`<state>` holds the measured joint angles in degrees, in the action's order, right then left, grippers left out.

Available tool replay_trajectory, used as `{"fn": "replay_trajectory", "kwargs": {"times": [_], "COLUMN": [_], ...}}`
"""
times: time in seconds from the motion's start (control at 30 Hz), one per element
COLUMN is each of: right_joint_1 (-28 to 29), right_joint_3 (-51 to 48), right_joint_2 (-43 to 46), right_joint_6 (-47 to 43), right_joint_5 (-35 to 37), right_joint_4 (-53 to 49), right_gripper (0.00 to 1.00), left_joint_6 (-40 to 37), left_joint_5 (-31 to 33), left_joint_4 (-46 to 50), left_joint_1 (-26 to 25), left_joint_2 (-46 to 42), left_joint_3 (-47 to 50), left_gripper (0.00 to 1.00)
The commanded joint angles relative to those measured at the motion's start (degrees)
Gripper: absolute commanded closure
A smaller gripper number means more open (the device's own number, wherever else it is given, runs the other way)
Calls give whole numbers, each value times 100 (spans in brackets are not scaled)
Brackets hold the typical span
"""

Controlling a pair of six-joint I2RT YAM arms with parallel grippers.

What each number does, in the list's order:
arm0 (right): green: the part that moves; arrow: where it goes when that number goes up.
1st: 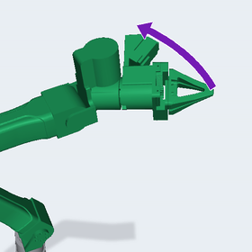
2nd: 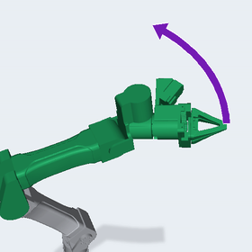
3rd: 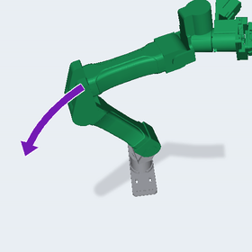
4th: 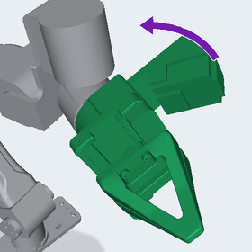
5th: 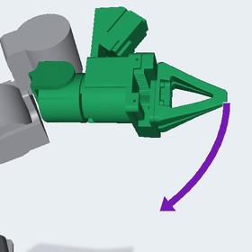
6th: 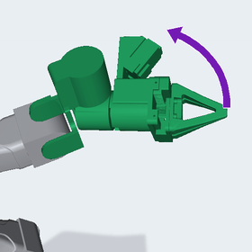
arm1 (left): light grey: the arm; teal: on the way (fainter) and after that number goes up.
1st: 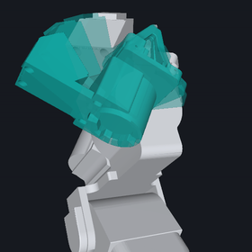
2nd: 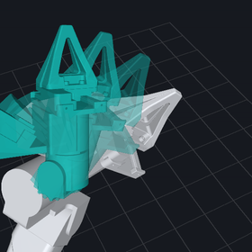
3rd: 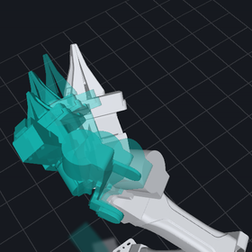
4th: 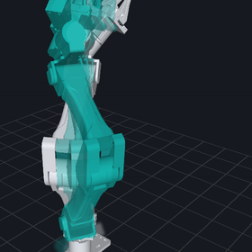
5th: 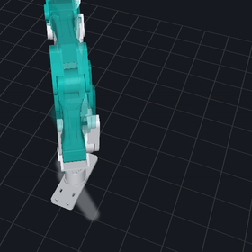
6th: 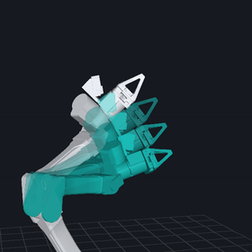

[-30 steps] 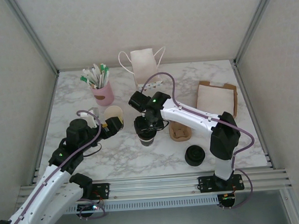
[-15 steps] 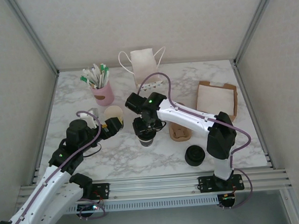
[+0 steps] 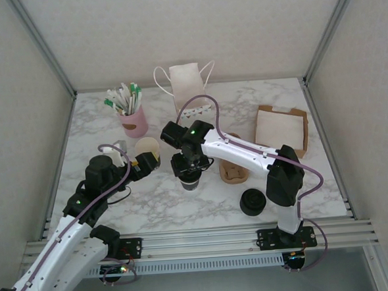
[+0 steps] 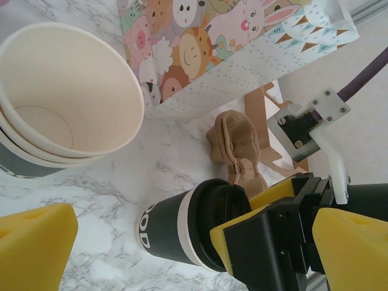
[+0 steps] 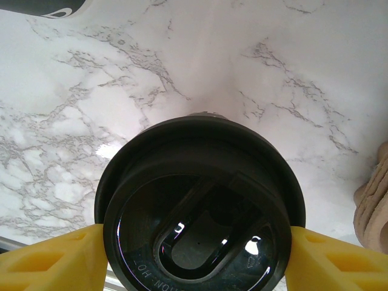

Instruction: Pack the takeout coffee

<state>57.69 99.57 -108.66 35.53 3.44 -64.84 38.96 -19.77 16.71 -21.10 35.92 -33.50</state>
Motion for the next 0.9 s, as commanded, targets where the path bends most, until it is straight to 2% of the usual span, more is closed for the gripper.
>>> {"fn": "replay_trajectory", "kwargs": {"times": [0.0, 0.87], "right_joint_1": [93, 124], "right_joint_3": [138, 63], "right_joint_2": [-137, 104], "right_joint_6": [-28, 16], "right_joint_5": [61, 57], "right_joint_4": [-171, -198], "right_gripper": [30, 30], "left_joint_6": [-91, -90], "left_joint_5": [-79, -130], "left_joint_4": [36, -59], "left_joint_1": [85, 138], "left_joint_2": [-86, -52], "left_joint_3": [80, 141], "left_gripper": [0, 0]}}
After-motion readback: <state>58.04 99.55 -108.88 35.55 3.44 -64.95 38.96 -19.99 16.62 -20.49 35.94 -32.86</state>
